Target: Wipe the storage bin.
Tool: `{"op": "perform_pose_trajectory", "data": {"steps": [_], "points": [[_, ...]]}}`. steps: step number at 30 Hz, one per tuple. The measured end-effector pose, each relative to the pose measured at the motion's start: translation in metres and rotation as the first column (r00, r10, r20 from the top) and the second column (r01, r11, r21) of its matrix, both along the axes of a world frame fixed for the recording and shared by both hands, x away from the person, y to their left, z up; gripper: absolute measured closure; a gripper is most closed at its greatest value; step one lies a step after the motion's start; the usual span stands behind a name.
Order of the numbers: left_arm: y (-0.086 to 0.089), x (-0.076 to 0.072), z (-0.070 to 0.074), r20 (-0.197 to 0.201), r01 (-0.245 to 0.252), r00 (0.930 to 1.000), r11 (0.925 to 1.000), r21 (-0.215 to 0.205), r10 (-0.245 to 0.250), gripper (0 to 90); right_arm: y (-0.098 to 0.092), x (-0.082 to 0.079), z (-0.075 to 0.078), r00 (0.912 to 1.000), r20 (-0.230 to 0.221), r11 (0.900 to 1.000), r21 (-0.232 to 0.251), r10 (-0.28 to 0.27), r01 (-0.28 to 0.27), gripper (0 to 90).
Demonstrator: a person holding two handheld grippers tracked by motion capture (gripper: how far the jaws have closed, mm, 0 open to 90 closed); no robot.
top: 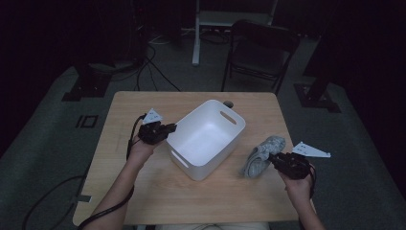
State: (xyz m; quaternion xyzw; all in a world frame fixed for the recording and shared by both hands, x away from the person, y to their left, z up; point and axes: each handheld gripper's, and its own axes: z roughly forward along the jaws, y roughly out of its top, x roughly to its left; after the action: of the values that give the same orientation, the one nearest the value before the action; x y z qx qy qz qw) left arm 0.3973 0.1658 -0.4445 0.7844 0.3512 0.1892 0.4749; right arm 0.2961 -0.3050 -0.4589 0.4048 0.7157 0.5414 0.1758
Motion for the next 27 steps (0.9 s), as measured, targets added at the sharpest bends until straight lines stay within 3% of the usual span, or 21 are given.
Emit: {"op": "perform_pose_trajectory", "data": {"steps": [3,8,12,17,25,27], "points": [[0.001,-0.005,-0.002,0.003,0.011,0.9999,0.9996,-0.024,-0.011,85.9,0.000,0.003,0.001,1.0000,-0.002,1.000,-0.001,-0.002,0.002,75.5],[0.002,-0.013,-0.003,0.013,0.015,0.9998,0.9996,-0.022,-0.015,86.0,0.002,0.014,0.004,1.0000,-0.005,1.000,-0.014,-0.004,0.004,75.5],[0.004,-0.014,-0.006,0.009,0.012,0.9999,0.9984,-0.055,-0.011,85.4,0.005,0.028,0.005,0.9999,-0.009,1.000,-0.001,-0.006,0.006,75.5],[-0.002,-0.015,-0.008,0.037,0.001,0.9993,1.0000,0.003,-0.001,85.5,0.017,0.049,0.008,0.9999,0.001,1.000,-0.002,-0.011,0.011,75.5],[-0.004,-0.016,-0.010,0.062,0.023,0.9978,0.9994,0.026,-0.024,81.9,0.036,0.078,-0.007,0.9995,-0.028,1.000,-0.011,-0.015,0.014,75.5],[-0.003,-0.015,-0.010,0.054,0.021,0.9983,0.9997,0.014,-0.022,82.8,0.038,0.081,-0.010,0.9994,-0.031,1.000,-0.012,-0.015,0.015,75.5]]}}
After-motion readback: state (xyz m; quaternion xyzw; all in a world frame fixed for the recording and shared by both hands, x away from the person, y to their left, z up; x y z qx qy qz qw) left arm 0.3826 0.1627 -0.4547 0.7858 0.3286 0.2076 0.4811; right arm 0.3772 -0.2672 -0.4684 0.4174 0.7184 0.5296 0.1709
